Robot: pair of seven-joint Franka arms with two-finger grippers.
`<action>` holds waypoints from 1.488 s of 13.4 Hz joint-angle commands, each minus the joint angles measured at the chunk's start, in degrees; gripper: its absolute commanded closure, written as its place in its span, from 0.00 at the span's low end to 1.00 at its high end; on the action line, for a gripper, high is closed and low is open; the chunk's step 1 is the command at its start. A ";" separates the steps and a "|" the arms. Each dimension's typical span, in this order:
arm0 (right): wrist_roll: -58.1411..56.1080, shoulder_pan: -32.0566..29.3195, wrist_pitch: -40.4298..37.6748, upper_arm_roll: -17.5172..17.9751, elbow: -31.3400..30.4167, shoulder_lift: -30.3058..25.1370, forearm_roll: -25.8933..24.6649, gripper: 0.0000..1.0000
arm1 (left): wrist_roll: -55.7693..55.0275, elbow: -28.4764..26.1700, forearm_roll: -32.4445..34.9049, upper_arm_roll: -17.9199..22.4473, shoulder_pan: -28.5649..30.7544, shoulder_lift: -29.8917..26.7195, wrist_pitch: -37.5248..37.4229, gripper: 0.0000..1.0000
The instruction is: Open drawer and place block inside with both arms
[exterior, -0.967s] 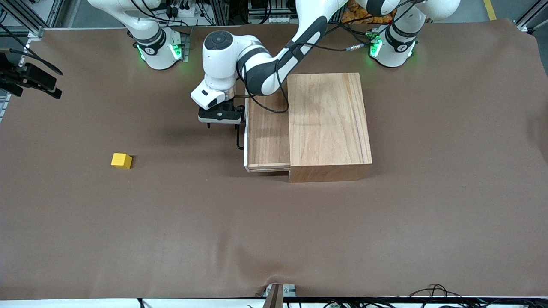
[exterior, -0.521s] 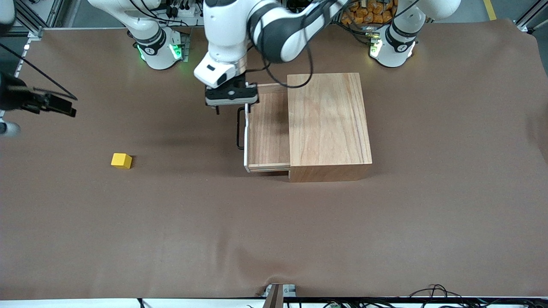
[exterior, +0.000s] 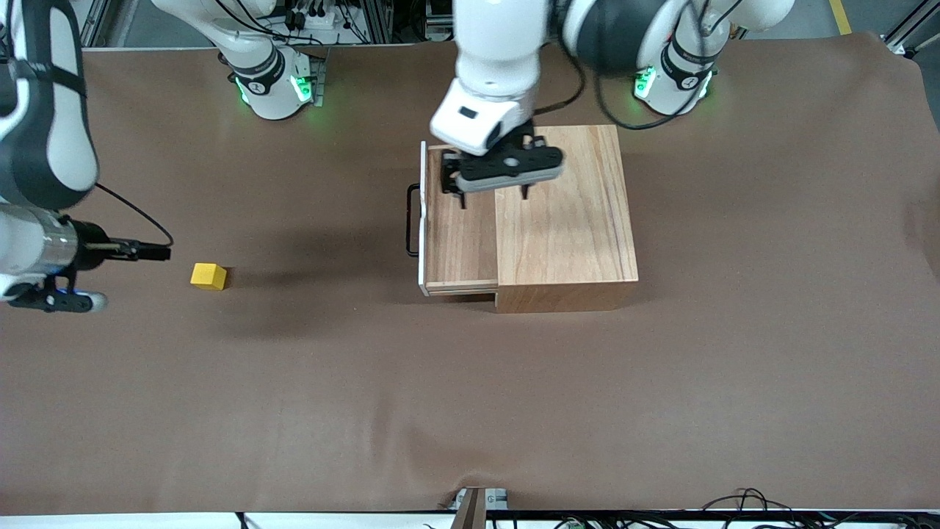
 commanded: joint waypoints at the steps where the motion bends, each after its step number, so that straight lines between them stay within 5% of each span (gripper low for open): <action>1: -4.40 -2.33 12.34 0.86 -10.60 -0.79 -0.59 0.00 | 5.42 -10.91 1.00 -0.80 4.65 -10.02 0.43 0.00; 6: -4.41 -2.77 26.96 0.86 -19.68 3.07 0.02 0.00 | 20.10 -19.71 -0.05 -0.98 15.90 -19.27 0.43 0.00; 15: -9.50 -5.50 37.79 0.95 -27.51 4.39 2.47 0.00 | 44.03 -20.77 -3.31 -0.98 33.40 -22.26 -2.73 0.00; 16: -9.51 -5.67 38.05 0.95 -27.42 5.10 3.27 0.06 | 44.21 -20.77 -3.74 -1.06 34.89 -22.44 -2.91 0.00; 18: -9.68 -5.41 38.23 0.95 -27.42 5.37 4.15 0.58 | 47.10 -20.60 -4.89 -0.98 37.53 -22.70 -3.95 0.00; 20: -9.77 -5.23 37.88 0.95 -27.34 5.54 4.15 1.00 | 47.89 -20.42 -4.89 -0.89 38.94 -22.79 -5.45 0.00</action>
